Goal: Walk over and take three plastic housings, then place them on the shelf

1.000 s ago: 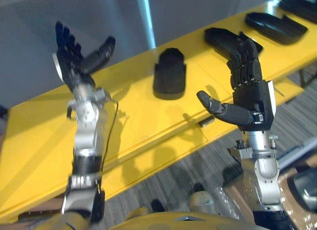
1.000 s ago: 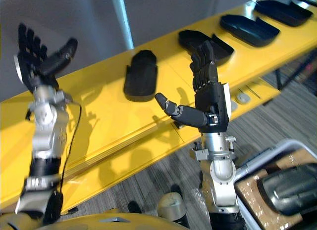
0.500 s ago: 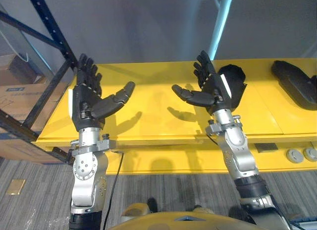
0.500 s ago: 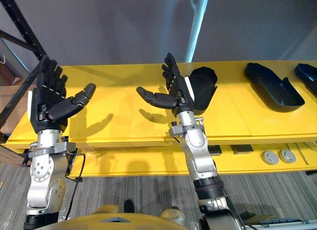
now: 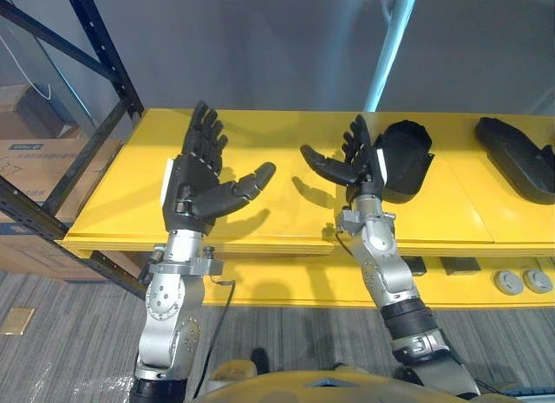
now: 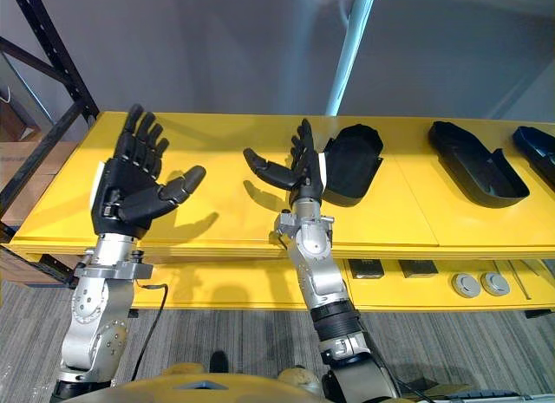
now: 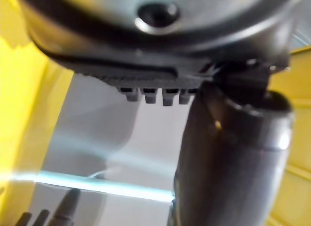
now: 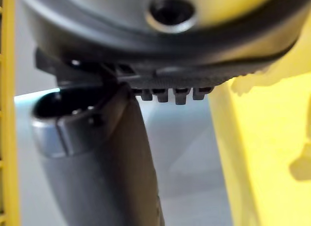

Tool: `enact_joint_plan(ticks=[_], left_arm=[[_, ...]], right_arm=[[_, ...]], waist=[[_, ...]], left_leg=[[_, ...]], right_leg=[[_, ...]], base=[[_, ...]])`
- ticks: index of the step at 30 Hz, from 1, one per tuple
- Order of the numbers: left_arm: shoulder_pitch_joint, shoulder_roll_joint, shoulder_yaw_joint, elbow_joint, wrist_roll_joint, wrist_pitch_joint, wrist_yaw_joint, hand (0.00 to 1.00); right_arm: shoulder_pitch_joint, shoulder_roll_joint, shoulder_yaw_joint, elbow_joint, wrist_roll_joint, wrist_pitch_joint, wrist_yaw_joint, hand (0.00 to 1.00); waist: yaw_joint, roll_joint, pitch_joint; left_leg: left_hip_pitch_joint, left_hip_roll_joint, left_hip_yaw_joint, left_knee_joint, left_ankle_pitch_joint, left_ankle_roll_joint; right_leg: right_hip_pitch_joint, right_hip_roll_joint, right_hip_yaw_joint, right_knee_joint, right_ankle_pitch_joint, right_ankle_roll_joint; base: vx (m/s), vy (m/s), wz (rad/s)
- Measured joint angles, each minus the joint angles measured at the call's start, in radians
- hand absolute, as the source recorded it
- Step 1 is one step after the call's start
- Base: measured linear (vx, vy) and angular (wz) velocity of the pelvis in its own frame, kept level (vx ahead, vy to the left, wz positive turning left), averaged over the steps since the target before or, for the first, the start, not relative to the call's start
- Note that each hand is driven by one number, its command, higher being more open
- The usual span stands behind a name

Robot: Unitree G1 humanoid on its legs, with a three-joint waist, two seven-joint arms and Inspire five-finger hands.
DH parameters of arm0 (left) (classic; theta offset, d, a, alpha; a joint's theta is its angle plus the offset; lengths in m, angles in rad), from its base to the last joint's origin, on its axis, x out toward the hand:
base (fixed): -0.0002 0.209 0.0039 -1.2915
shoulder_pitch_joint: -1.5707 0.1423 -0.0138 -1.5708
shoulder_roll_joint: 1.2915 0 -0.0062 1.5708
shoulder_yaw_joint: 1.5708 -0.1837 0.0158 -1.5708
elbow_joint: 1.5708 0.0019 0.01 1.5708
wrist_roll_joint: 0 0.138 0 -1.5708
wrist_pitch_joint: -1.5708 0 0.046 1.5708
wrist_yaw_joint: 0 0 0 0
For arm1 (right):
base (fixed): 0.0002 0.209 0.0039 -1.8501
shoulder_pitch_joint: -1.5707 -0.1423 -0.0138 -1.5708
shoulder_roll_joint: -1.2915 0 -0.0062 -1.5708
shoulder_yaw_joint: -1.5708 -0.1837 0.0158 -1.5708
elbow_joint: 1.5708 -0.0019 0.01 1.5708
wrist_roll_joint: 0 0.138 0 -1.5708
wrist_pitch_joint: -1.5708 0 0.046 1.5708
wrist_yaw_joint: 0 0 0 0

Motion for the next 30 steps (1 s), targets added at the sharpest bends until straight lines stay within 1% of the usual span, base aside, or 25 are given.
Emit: enact_joint_plan(ticks=[2,7,11,12,16,21,25,30], left_arm=[[0.001,0.001,-0.003,0.021,0.000,-0.001,-0.003,1.00],[0.001,0.019,-0.042,0.032,-0.023,-0.018,-0.009,1.00],[0.001,0.021,-0.062,0.043,-0.022,-0.038,-0.010,1.00],[0.001,0.021,-0.067,0.043,-0.022,-0.038,-0.012,1.00],[0.001,0.021,-0.068,0.043,-0.025,-0.040,-0.020,1.00],[0.001,0.021,-0.079,0.043,-0.026,-0.040,-0.028,1.00],[0.002,0.021,-0.111,0.043,-0.026,-0.040,-0.039,1.00],[0.019,0.021,-0.111,0.043,-0.031,-0.040,-0.054,1.00]], right_arm=[[0.017,0.007,0.020,0.023,-0.013,0.034,-0.005,1.00],[0.042,0.007,0.036,0.028,-0.033,0.068,-0.028,1.00],[0.042,0.007,0.036,0.029,-0.035,0.069,-0.037,1.00],[0.042,0.007,0.036,0.032,-0.041,0.069,-0.040,1.00],[0.042,0.008,0.036,0.039,-0.064,0.068,-0.047,1.00],[0.044,0.022,0.033,0.042,-0.077,0.067,-0.092,1.00],[0.061,0.035,0.032,0.040,-0.079,0.047,-0.124,1.00],[0.111,0.045,0.011,0.005,-0.081,0.033,-0.155,1.00]], waist=[[-0.001,0.000,0.000],[-0.007,0.000,0.000],[-0.014,0.000,0.000],[-0.016,0.000,0.000],[-0.022,0.000,0.000],[-0.025,0.000,0.000],[-0.025,0.000,0.000],[-0.026,0.000,0.000]], left_leg=[[0.008,0.000,0.018,-0.011,0.002,0.000],[0.019,0.000,0.038,-0.026,0.004,0.000],[0.029,-0.001,0.044,-0.034,0.005,0.000],[0.031,-0.001,0.046,-0.037,0.005,0.000],[0.042,-0.001,0.051,-0.055,0.010,0.000],[0.047,-0.002,0.058,-0.058,0.011,0.000],[0.048,-0.002,0.062,-0.061,0.011,0.000],[0.049,-0.002,0.069,-0.061,0.010,0.000]], right_leg=[[-0.008,0.000,0.017,0.001,0.001,0.000],[-0.016,0.001,0.040,0.002,0.001,0.000],[-0.014,0.002,0.048,0.002,0.001,0.001],[-0.014,0.002,0.050,0.002,0.004,0.005],[-0.015,0.003,0.057,0.002,0.004,0.005],[-0.015,0.003,0.063,0.001,0.003,0.004],[-0.015,0.003,0.065,0.000,0.003,0.004],[-0.016,0.003,0.069,-0.001,0.003,0.004]], base=[[0.01,0.025,-0.20],[0.01,0.027,-0.14],[0.01,0.016,-0.06],[0.01,0.017,-0.05],[0.01,0.014,-0.05],[0.00,0.008,-0.02],[0.00,0.005,-0.01],[0.00,0.004,-0.01]])
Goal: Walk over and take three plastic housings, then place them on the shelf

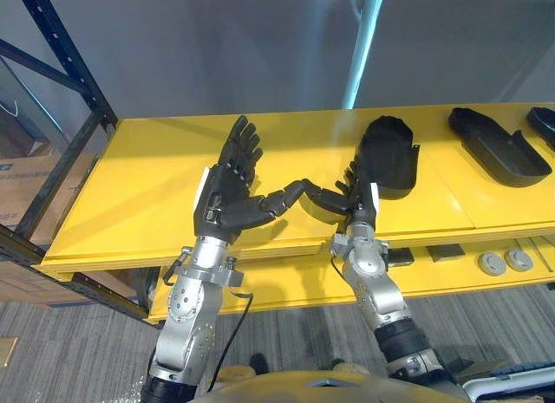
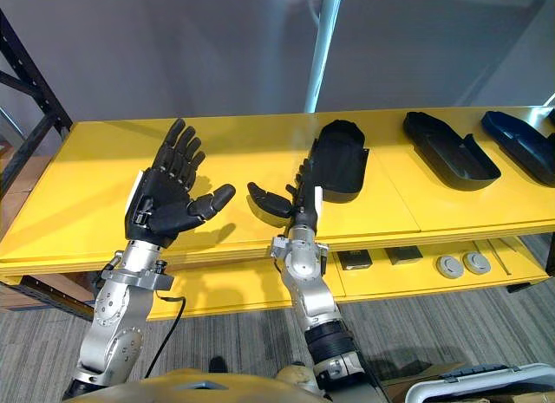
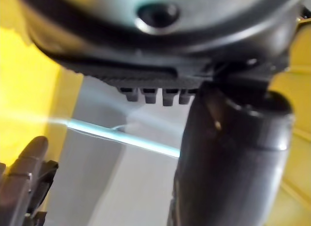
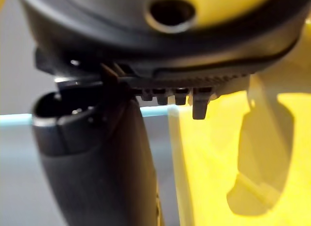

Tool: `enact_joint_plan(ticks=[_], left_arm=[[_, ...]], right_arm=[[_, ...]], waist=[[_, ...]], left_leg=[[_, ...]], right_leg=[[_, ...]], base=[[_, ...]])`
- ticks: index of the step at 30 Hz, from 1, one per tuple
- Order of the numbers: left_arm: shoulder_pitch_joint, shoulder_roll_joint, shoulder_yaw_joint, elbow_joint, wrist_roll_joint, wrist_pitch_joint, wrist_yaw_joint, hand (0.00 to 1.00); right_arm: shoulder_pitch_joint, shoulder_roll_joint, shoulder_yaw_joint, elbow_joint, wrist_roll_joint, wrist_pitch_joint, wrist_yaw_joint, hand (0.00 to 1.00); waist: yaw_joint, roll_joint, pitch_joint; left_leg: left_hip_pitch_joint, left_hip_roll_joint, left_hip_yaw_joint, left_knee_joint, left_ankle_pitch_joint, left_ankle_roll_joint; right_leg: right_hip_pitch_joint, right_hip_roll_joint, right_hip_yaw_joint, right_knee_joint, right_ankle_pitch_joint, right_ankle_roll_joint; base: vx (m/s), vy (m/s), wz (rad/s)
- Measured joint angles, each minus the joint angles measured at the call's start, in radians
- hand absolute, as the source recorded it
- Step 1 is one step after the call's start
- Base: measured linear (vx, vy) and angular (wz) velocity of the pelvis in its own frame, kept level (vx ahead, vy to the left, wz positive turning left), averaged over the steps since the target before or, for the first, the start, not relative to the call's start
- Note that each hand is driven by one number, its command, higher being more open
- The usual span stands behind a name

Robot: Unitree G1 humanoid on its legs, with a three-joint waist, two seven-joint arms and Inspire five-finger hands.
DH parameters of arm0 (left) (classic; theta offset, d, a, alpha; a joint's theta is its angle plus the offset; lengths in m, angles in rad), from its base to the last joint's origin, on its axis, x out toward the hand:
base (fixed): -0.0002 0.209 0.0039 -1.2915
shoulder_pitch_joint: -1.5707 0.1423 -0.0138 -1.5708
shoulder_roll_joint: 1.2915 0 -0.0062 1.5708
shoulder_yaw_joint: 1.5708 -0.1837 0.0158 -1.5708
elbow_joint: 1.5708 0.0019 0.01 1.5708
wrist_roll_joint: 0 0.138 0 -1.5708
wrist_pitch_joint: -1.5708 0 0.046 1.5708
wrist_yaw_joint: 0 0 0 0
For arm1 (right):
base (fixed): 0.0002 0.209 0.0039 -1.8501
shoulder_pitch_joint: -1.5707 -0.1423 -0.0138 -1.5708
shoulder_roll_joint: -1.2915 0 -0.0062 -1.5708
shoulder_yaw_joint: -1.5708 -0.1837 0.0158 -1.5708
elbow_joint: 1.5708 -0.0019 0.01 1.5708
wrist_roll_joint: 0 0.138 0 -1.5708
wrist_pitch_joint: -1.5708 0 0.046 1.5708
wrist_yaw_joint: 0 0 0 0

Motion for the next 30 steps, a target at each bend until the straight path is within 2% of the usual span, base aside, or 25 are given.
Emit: enact_joint_plan(ticks=[7,13,18,26,28,30], left_arm=[[0.054,0.003,-0.006,0.001,-0.004,-0.001,-0.005,1.00],[0.059,0.003,-0.006,0.001,-0.004,-0.001,-0.009,1.00],[0.062,0.003,-0.003,0.001,-0.004,-0.001,-0.009,1.00],[0.062,-0.002,-0.004,0.000,-0.005,0.004,-0.019,1.00],[0.062,-0.002,-0.003,0.000,-0.007,0.004,-0.019,1.00],[0.062,-0.003,0.002,0.000,-0.008,0.008,-0.019,1.00]], right_arm=[[0.054,0.002,-0.034,-0.047,-0.001,-0.010,-0.010,1.00],[0.121,0.003,-0.060,-0.122,-0.037,-0.009,-0.022,1.00],[0.148,0.003,-0.110,-0.157,-0.037,-0.007,-0.021,1.00],[0.212,0.001,-0.164,-0.235,-0.037,-0.005,-0.036,1.00],[0.212,0.001,-0.174,-0.235,-0.037,-0.006,-0.033,1.00],[0.212,-0.001,-0.183,-0.235,-0.035,-0.006,0.009,1.00]], waist=[[-0.001,0.000,0.000],[-0.004,0.000,0.000],[-0.025,0.000,0.000],[-0.032,0.000,0.000],[-0.032,0.000,0.000],[-0.032,0.000,0.000]], left_leg=[[0.000,0.000,0.012,0.000,-0.001,-0.001],[-0.003,0.000,0.023,0.000,-0.006,-0.001],[-0.003,0.001,0.026,0.000,-0.009,-0.001],[-0.002,0.007,0.039,0.003,-0.020,-0.006],[-0.002,0.008,0.039,0.003,-0.022,-0.006],[-0.001,0.008,0.040,0.003,-0.024,-0.007]], right_leg=[[-0.005,0.000,0.010,-0.002,0.000,0.001],[-0.016,0.001,0.026,-0.002,0.001,0.002],[-0.016,0.002,0.029,-0.006,0.004,0.006],[-0.018,0.011,0.046,-0.017,0.008,0.012],[-0.018,0.011,0.047,-0.017,0.008,0.012],[-0.018,0.011,0.049,-0.018,0.008,0.012]], base=[[0.00,0.011,-0.03],[0.01,0.024,-0.08],[0.00,0.002,-0.01],[0.02,0.007,-0.06],[0.00,0.000,0.00],[0.00,0.000,0.00]])
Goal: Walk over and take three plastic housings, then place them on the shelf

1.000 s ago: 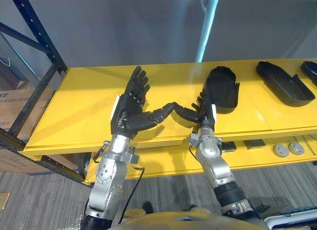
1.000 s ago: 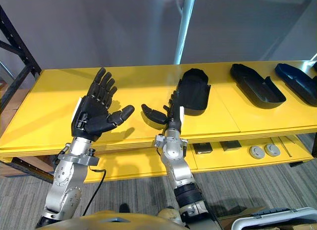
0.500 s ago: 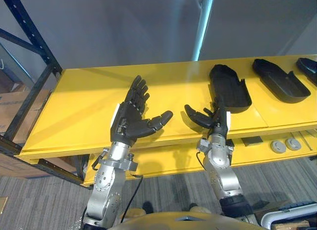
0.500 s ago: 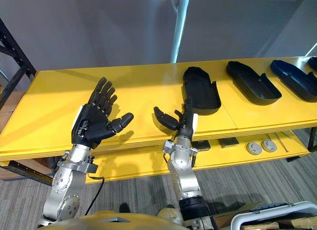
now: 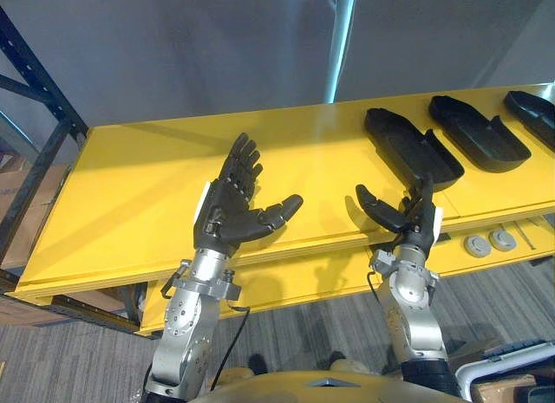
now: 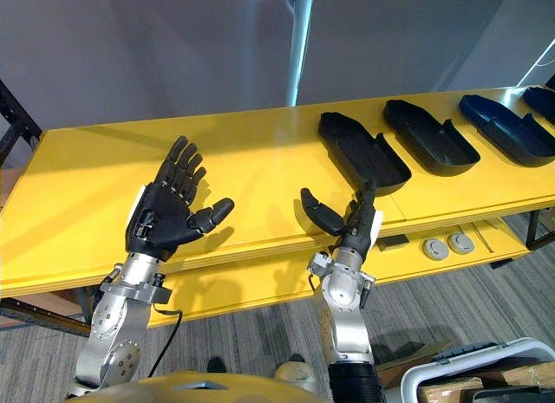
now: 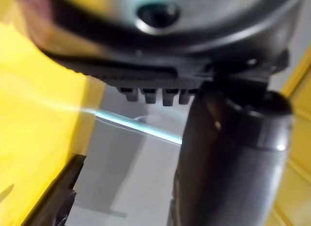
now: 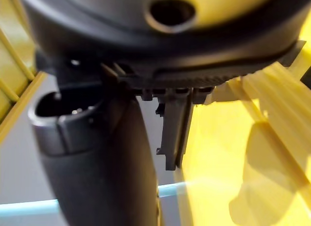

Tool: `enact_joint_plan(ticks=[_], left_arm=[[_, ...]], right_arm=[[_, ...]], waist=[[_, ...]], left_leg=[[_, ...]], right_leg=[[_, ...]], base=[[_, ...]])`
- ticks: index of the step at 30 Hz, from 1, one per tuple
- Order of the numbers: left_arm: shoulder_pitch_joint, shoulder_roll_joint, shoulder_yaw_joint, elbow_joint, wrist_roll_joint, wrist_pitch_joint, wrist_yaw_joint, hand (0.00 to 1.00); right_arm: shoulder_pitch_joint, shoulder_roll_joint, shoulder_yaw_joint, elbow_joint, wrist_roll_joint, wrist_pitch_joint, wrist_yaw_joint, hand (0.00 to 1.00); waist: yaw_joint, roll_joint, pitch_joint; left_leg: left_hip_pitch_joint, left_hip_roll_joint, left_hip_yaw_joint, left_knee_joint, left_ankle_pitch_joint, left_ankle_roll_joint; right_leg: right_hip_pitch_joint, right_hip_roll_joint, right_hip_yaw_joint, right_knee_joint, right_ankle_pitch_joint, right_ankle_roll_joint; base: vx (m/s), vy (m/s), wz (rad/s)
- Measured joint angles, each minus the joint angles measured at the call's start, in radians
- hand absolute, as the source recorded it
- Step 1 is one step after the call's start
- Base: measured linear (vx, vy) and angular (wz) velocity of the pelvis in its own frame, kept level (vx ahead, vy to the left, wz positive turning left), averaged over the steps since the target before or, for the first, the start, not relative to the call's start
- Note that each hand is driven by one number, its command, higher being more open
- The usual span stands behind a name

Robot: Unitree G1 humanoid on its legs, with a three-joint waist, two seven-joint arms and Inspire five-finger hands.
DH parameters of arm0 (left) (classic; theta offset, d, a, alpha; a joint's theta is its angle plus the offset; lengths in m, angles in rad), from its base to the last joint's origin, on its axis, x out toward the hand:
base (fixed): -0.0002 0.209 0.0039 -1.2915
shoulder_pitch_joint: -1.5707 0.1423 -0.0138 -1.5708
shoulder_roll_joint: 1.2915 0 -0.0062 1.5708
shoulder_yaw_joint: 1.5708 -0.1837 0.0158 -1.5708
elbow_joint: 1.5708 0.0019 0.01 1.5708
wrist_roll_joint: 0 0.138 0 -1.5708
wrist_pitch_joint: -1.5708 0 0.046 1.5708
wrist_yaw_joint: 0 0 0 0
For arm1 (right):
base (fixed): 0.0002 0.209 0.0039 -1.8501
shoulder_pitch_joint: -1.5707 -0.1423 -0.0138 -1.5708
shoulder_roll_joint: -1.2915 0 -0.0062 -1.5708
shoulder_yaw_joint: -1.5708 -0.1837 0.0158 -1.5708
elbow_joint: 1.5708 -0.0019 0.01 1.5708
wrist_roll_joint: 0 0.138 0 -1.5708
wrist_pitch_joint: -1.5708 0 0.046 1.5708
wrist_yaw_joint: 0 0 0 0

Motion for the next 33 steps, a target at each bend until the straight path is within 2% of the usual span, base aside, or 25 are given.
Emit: enact_joint_plan(ticks=[5,9,10,13,16,18,20,22,25,27,33], left_arm=[[0.000,0.000,0.016,0.000,0.001,0.002,0.000,1.00],[0.009,-0.003,0.042,-0.001,0.009,0.002,0.000,1.00],[0.019,-0.001,0.059,-0.001,0.015,0.002,0.001,1.00],[0.042,0.000,0.102,-0.001,0.017,0.003,0.007,1.00],[0.041,0.000,0.135,-0.004,0.017,0.004,0.011,1.00],[0.041,0.001,0.159,-0.005,0.016,0.008,0.013,1.00],[0.043,0.003,0.165,-0.014,0.015,0.022,0.012,1.00],[0.058,0.003,0.168,-0.039,0.015,0.024,0.008,1.00],[0.062,0.006,0.164,-0.050,0.015,0.028,-0.020,1.00],[0.062,0.018,0.161,-0.049,0.015,0.047,-0.027,1.00],[0.065,0.049,0.160,-0.042,0.016,0.064,-0.034,1.00]], right_arm=[[0.002,-0.022,0.000,-0.013,0.001,-0.014,0.142,1.00],[0.051,-0.057,0.000,-0.133,0.021,-0.067,0.260,1.00],[0.068,-0.079,-0.009,-0.183,0.021,-0.100,0.295,1.00],[0.089,-0.117,-0.101,-0.290,0.022,-0.185,0.358,1.00],[0.091,-0.153,-0.258,-0.344,0.004,-0.223,0.363,1.00],[0.100,-0.201,-0.377,-0.344,-0.053,-0.224,0.344,1.00],[0.115,-0.237,-0.435,-0.341,-0.115,-0.221,0.343,1.00],[0.116,-0.300,-0.474,-0.321,-0.186,-0.209,0.350,1.00],[0.114,-0.386,-0.490,-0.266,-0.262,-0.179,0.379,1.00],[0.105,-0.449,-0.488,-0.188,-0.266,-0.148,0.434,1.00],[0.056,-0.519,-0.448,-0.037,-0.264,-0.110,0.523,1.00]], waist=[[0.001,0.000,0.000],[0.002,0.000,0.001],[0.001,-0.001,0.001],[-0.004,-0.007,0.005],[-0.013,-0.021,0.012],[-0.024,-0.026,0.012],[-0.029,-0.026,0.012],[-0.051,-0.026,0.013],[-0.054,-0.028,0.012],[-0.049,-0.030,0.012],[-0.046,-0.032,0.011]], left_leg=[[-0.001,0.000,0.000,-0.001,-0.002,-0.001],[-0.003,0.000,-0.001,-0.003,-0.004,-0.001],[-0.003,0.000,-0.001,-0.003,-0.005,-0.001],[-0.004,0.000,0.000,-0.003,-0.008,0.000],[-0.004,0.000,0.001,-0.004,-0.009,0.001],[-0.004,-0.001,0.006,-0.004,-0.013,0.004],[-0.003,-0.001,0.009,-0.004,-0.015,0.003],[-0.002,0.000,0.012,-0.004,-0.016,0.001],[-0.001,0.004,0.018,-0.004,-0.018,-0.003],[-0.002,0.008,0.017,-0.004,-0.018,-0.004],[-0.004,0.014,0.010,-0.004,-0.018,-0.004]], right_leg=[[0.000,0.000,0.000,-0.001,0.000,0.000],[0.000,0.000,-0.002,-0.002,-0.001,0.000],[0.000,0.000,-0.002,-0.003,-0.001,0.000],[0.000,0.000,-0.002,-0.003,-0.001,0.000],[0.000,0.000,-0.001,-0.003,-0.001,0.000],[-0.001,-0.001,0.002,-0.003,-0.002,0.002],[-0.001,-0.002,0.004,-0.001,-0.005,0.007],[-0.002,-0.001,0.005,-0.001,-0.006,0.008],[-0.004,0.003,0.010,-0.001,-0.007,0.009],[-0.004,0.006,0.008,-0.001,-0.007,0.009],[-0.004,0.012,0.002,0.002,-0.005,0.011]], base=[[0.00,0.000,0.00],[0.00,0.000,0.00],[0.00,0.000,0.00],[0.00,0.000,0.00],[0.00,0.000,0.00],[0.00,0.022,-0.06],[0.01,0.020,-0.06],[0.02,0.011,-0.05],[0.01,0.003,-0.05],[0.00,-0.002,0.02],[0.00,0.000,0.02]])
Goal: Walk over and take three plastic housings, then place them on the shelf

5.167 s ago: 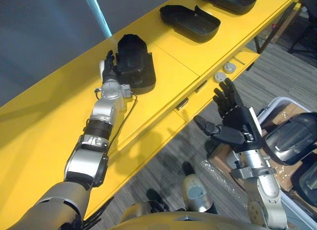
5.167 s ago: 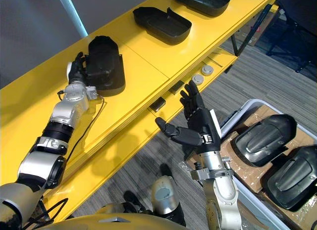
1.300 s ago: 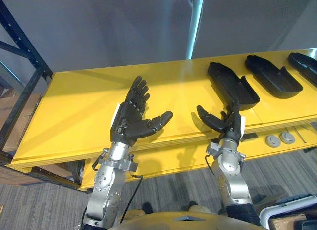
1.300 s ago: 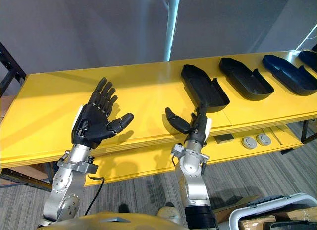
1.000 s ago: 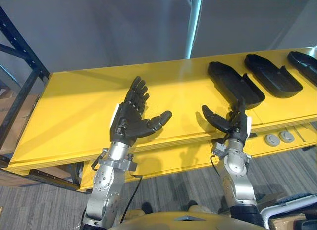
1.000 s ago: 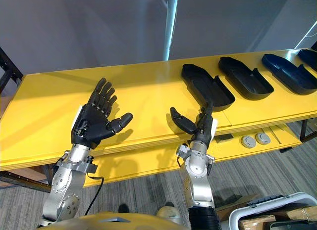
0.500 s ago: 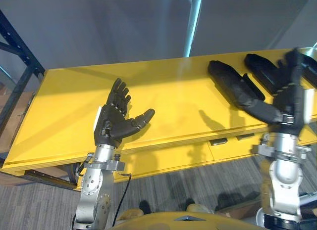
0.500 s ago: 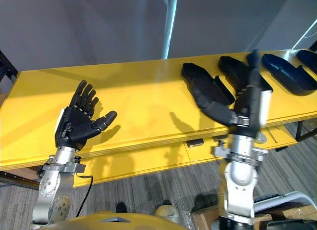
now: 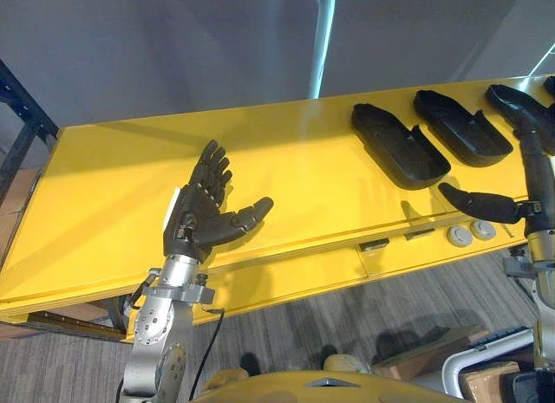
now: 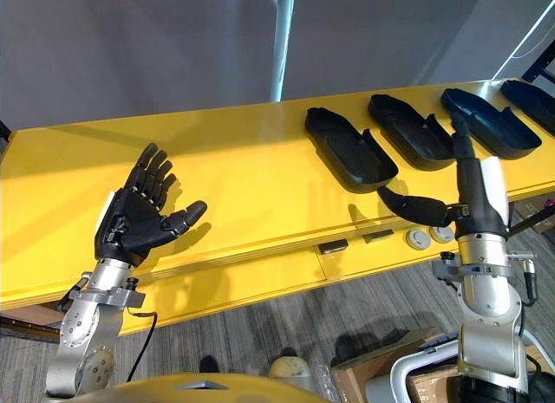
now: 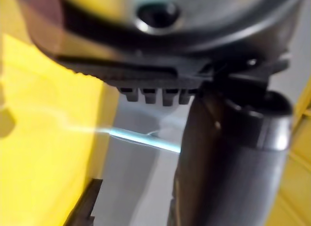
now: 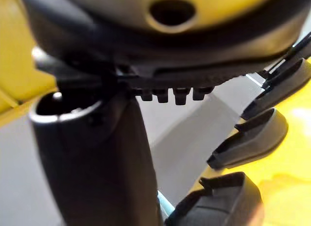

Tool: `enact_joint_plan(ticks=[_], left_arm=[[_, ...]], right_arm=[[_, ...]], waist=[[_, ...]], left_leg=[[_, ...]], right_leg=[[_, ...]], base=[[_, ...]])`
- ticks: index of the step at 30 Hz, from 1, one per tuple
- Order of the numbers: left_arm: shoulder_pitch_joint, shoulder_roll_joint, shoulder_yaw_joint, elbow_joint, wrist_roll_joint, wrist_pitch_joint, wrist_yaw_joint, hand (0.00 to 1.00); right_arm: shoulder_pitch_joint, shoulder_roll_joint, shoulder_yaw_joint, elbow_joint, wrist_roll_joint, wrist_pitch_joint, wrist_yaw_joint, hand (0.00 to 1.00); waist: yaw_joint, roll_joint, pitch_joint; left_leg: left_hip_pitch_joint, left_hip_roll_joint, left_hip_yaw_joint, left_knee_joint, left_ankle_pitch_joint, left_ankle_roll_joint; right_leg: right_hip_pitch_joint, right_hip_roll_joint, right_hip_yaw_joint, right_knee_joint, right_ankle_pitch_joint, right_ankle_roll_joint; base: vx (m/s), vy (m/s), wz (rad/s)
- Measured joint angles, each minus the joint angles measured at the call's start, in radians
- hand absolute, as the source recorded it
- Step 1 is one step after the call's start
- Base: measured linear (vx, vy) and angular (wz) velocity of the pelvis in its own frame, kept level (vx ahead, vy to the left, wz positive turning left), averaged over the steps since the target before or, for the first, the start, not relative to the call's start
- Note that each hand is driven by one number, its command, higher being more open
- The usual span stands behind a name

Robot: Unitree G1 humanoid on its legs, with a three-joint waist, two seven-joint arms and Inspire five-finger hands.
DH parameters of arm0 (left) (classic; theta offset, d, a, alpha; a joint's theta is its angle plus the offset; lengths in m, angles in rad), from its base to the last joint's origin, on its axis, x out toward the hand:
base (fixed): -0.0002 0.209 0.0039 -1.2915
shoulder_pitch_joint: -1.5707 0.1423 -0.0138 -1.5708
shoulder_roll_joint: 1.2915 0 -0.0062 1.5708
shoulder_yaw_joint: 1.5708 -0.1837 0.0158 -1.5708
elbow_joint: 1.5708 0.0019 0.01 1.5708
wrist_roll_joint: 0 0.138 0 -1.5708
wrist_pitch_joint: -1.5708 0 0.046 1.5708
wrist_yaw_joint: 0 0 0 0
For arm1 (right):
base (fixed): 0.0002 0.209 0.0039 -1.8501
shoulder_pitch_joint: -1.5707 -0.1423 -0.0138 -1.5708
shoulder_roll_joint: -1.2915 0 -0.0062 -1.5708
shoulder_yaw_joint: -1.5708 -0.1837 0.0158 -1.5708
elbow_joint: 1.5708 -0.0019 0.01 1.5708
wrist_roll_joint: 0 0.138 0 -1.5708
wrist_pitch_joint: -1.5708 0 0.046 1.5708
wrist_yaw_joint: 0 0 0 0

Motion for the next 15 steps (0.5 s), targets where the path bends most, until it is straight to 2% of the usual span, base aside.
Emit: enact_joint_plan(ticks=[2,6,11,15], left_arm=[[0.000,0.001,-0.002,0.007,0.001,0.003,-0.002,1.00],[0.000,0.019,-0.009,0.023,0.003,0.010,-0.011,1.00],[-0.002,0.045,-0.022,0.059,0.006,0.026,-0.013,1.00],[-0.007,0.049,-0.030,0.059,0.011,0.028,-0.022,1.00]], right_arm=[[-0.030,-0.057,0.051,0.067,-0.016,0.005,0.020,1.00],[-0.089,-0.084,0.088,0.148,0.008,0.027,0.029,1.00],[-0.200,-0.117,0.132,0.261,0.215,0.053,0.099,1.00],[-0.299,-0.129,0.173,0.375,0.250,0.070,0.115,1.00]], waist=[[0.000,-0.001,0.000],[0.008,-0.001,-0.001],[0.025,0.000,-0.001],[0.033,0.007,0.003]], left_leg=[[-0.003,0.004,-0.007,0.000,-0.001,0.002],[-0.017,0.015,-0.019,0.000,0.004,0.000],[-0.030,0.020,-0.042,0.003,0.009,0.000],[-0.056,0.023,-0.072,0.044,0.006,-0.003]], right_leg=[[0.000,0.004,-0.001,0.000,0.005,0.006],[-0.009,0.008,-0.009,0.003,0.017,0.024],[-0.011,0.010,-0.031,0.009,0.023,0.027],[-0.013,0.009,-0.059,0.019,0.037,0.025]], base=[[0.00,0.000,0.06],[0.00,-0.001,0.12],[0.00,0.003,0.12],[0.01,0.018,0.23]])
